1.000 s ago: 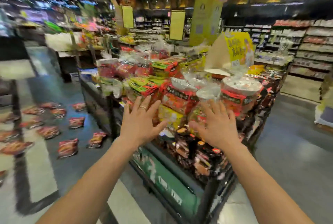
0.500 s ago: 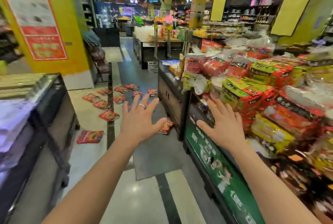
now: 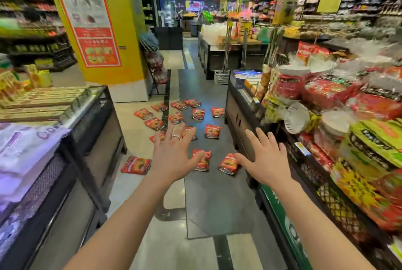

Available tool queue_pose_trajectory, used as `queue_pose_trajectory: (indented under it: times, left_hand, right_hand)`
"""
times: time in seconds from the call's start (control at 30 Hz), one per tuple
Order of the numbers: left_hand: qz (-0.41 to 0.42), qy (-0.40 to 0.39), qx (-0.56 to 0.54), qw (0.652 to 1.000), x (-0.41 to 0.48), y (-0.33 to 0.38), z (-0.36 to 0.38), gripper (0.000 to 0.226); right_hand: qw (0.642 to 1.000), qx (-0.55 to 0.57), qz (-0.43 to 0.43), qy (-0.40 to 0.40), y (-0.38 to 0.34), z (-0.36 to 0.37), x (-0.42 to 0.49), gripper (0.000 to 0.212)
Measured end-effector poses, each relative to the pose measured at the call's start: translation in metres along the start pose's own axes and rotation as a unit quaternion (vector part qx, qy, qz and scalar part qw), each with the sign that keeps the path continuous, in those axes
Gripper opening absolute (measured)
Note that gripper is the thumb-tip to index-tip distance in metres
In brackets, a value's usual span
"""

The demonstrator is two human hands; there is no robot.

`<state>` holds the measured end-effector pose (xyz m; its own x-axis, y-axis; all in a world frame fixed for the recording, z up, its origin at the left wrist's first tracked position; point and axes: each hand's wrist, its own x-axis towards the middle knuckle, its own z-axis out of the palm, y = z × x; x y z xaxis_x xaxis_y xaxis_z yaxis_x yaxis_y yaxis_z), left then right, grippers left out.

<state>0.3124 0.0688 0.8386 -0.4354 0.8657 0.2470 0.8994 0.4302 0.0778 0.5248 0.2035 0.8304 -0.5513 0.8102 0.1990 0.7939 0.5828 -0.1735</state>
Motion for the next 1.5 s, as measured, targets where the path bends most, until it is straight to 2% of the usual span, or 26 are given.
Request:
queue_pose_trajectory:
  times: [0.17,0.4,0.57,0.8,0.97,1.17,1.3,1.5]
  left_hand:
    - [-0.019,-0.007,0.016,1.000,0.081,0.002,0.027,0.072]
    - [-0.022,-0.055,0.009,0.998,0.168,0.012,0.076,0.092]
    - [0.002,-0.077,-0.011,0.997,0.248,0.014,0.123,0.075]
    - [0.031,-0.104,-0.028,0.994,0.384,0.000,0.199,0.072]
    - [0.044,-0.176,-0.040,0.983,0.468,-0.021,0.254,0.071]
    - [0.058,-0.231,-0.042,0.970,0.546,-0.043,0.320,0.077]
    - [0.057,-0.267,-0.051,0.961,0.582,-0.044,0.365,0.093]
    - [0.026,-0.325,-0.040,0.944,0.647,-0.033,0.441,0.099]
  right_hand:
    - [0.999,0.011,-0.029,-0.010,0.011,0.018,0.090,0.080]
    - [0.999,0.030,-0.004,-0.030,0.043,0.049,0.174,0.079]
    - [0.998,0.028,0.019,-0.055,0.067,0.087,0.236,0.078]
    - [0.993,0.026,0.062,-0.099,0.078,0.155,0.353,0.076]
    - [0.985,0.034,0.087,-0.147,0.067,0.210,0.437,0.075]
    - [0.975,0.029,0.121,-0.185,0.080,0.271,0.508,0.075]
    - [0.967,0.028,0.132,-0.217,0.095,0.312,0.550,0.076]
    - [0.949,0.069,0.133,-0.278,0.131,0.392,0.624,0.078]
